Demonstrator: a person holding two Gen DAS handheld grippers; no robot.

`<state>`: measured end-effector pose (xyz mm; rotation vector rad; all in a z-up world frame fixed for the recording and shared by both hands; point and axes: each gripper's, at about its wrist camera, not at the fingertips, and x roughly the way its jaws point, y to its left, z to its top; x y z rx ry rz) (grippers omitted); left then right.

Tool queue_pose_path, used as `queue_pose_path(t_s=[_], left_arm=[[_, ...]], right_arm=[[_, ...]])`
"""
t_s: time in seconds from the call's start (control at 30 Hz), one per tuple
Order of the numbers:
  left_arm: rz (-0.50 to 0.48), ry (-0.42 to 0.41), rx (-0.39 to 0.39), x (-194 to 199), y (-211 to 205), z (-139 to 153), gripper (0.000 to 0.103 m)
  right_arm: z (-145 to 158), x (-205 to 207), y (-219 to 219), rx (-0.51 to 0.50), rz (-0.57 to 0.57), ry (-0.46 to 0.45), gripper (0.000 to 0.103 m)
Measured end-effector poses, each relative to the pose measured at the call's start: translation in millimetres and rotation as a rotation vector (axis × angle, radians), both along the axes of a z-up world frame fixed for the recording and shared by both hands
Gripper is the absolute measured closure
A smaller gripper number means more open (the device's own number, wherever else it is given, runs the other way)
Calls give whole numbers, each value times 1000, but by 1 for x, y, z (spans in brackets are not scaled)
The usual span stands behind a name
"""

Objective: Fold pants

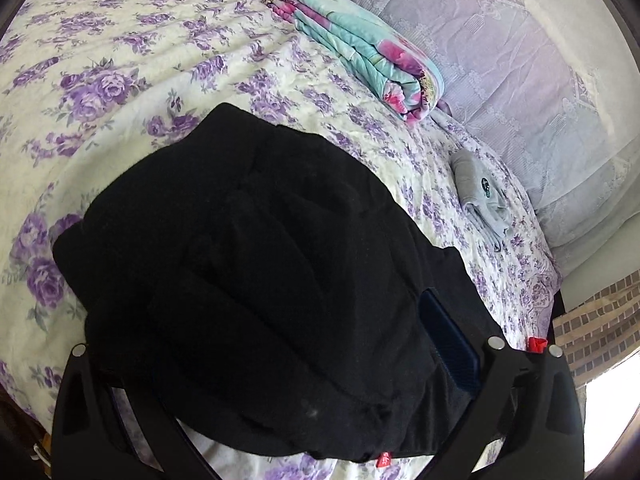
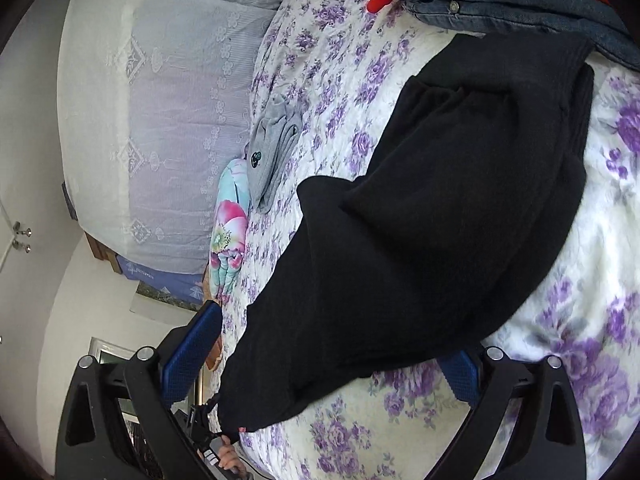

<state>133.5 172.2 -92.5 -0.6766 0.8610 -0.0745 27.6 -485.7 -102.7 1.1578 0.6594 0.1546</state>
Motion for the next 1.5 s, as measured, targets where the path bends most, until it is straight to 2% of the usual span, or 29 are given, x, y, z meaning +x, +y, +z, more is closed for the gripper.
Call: queue_pose_path(t_s=[0.07, 0.13, 0.17, 0.23, 0.27, 0.3, 0.33, 0.37, 0.4, 0.5, 0.6, 0.67, 0.7, 0.73, 0.8, 0.9, 0.93, 0.97, 1.0, 1.03, 1.1, 1.2, 1.23, 1.27, 1.3, 1.37, 1.43, 1.47, 1.5], left_arm=[[-14, -11, 20, 3, 0, 0, 5], [-28, -25, 34, 4, -2, 0, 5], [-32, -30, 38, 6, -1, -1, 5], [-35, -37, 43, 7, 0, 0, 7], [-35, -39, 47, 8, 0, 1, 16], [-39, -40, 53, 11, 0, 2, 32], [-47, -40, 59, 15, 1, 2, 40], [-58, -39, 66, 19, 1, 3, 59], [-72, -40, 68, 22, 1, 4, 76], [-94, -90, 59, 22, -2, 16, 87], [-133, -181, 61, 13, -9, 40, 88], [-159, -209, 48, 10, -15, 48, 88], [-165, -209, 46, 11, -18, 48, 88], [-167, -199, 49, 13, -19, 44, 88], [-148, -143, 28, 17, -14, 26, 88], [-137, -59, -36, 15, -2, 0, 88], [-143, -60, -37, 11, -1, -1, 88], [-151, -63, -28, 7, -1, 0, 87], [-154, -62, -22, 5, 0, 1, 86], [-154, -60, -25, 4, 0, 2, 85], [-151, -51, -34, 6, 0, 0, 84], [-144, -42, -29, 8, -2, -2, 84], [-147, -43, -24, 9, -2, -1, 84], [-151, -45, -23, 11, -2, 0, 84], [-152, -51, -25, 12, -1, 2, 84], [-156, -86, -26, 11, -1, 10, 84], [-158, -117, -3, 8, -3, 18, 84], [-158, -122, 8, 7, -4, 19, 84], [-160, -118, 15, 7, -5, 17, 84]], right_arm=[[1, 9, -2, -22, -15, -18, 4], [1, 14, -4, -59, -43, -29, 8], [1, 15, -4, -87, -48, -27, 16], [-2, 16, -6, -150, -48, -14, 38], [-6, 15, -10, -168, -56, -7, 60], [-10, 14, -15, -170, -64, -4, 76], [-12, 10, -20, -164, -73, -9, 83], [-11, 6, -23, -164, -80, -24, 85], [-4, 1, -22, -196, -83, -40, 86], [38, -23, -14, -409, -86, -118, 88], [78, -55, -16, -469, -103, -193, 90], [99, -69, -11, -656, -105, -206, 90], [101, -72, -7, -751, -100, -191, 90], [94, -73, -8, -781, -91, -157, 90], [66, -71, -20, -704, -61, -50, 88], [28, -93, -41, -515, -90, 25, 87], [22, -102, -51, -423, -110, 24, 82], [16, -111, -57, -328, -128, 13, 66], [12, -115, -66, -231, -132, -12, 56], [8, -118, -68, -177, -131, -19, 54], [5, -115, -73, -136, -145, -21, 50], [-4, -104, -79, -53, -177, -13, 51], [-3, -96, -79, -48, -169, -4, 53], [4, -88, -79, -91, -160, -8, 72], [21, -82, -76, -183, -153, -34, 92], [69, -79, -62, -454, -153, -136, 96], [96, -83, -56, -546, -138, -213, 97], [97, -85, -57, -568, -141, -198, 97], [92, -84, -61, -613, -145, -143, 96]])
